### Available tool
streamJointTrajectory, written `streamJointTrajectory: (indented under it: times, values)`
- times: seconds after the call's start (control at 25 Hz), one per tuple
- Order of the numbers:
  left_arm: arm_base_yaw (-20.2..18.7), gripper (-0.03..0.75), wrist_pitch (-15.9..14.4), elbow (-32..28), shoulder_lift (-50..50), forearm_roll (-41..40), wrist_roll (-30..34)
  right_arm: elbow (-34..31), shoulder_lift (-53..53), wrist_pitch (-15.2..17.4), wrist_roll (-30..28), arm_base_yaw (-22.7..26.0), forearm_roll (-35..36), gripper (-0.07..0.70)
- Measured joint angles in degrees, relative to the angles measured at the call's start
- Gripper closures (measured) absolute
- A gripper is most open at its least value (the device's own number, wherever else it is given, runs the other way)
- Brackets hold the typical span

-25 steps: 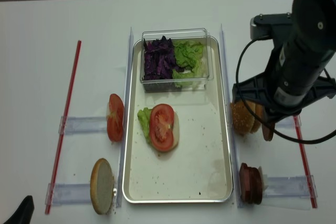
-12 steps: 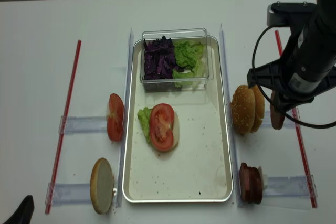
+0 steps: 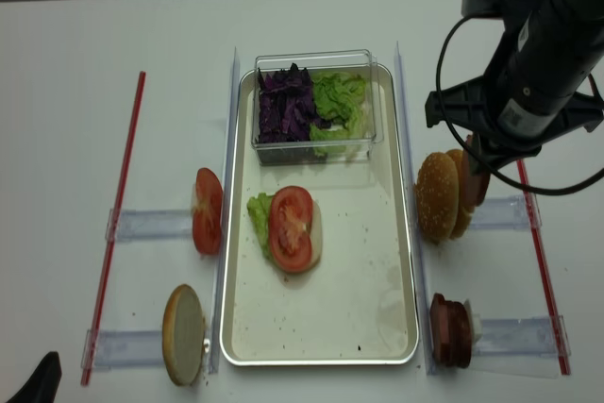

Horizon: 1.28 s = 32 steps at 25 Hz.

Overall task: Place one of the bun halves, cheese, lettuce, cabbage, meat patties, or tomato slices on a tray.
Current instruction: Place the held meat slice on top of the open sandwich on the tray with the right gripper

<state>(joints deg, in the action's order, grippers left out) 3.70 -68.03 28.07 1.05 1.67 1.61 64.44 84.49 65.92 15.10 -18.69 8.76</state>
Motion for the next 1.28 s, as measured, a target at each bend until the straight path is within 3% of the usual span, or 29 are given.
streamJointTrajectory:
  times: [0.12, 0.32, 0.52, 0.96, 1.28]
  values:
    - [0.0, 0.097, 0.0, 0.0, 0.0, 0.0, 0.0, 0.03, 0.0, -2.48, -3.1, 0.0, 4.91, 0.529]
    - [0.0, 0.097, 0.0, 0.0, 0.0, 0.0, 0.0, 0.12, 0.0, -8.77, -11.91, 0.0, 20.95, 0.529]
    - [0.0, 0.097, 0.0, 0.0, 0.0, 0.0, 0.0, 0.16, 1.23, -11.36, -20.19, 0.0, 34.34, 0.529]
    - [0.0, 0.097, 0.0, 0.0, 0.0, 0.0, 0.0, 0.16, 9.19, -14.33, -21.94, -5.9, 36.78, 0.529]
    - [0.0, 0.097, 0.0, 0.0, 0.0, 0.0, 0.0, 0.16, 13.17, -16.34, -26.03, -7.33, 42.45, 0.53]
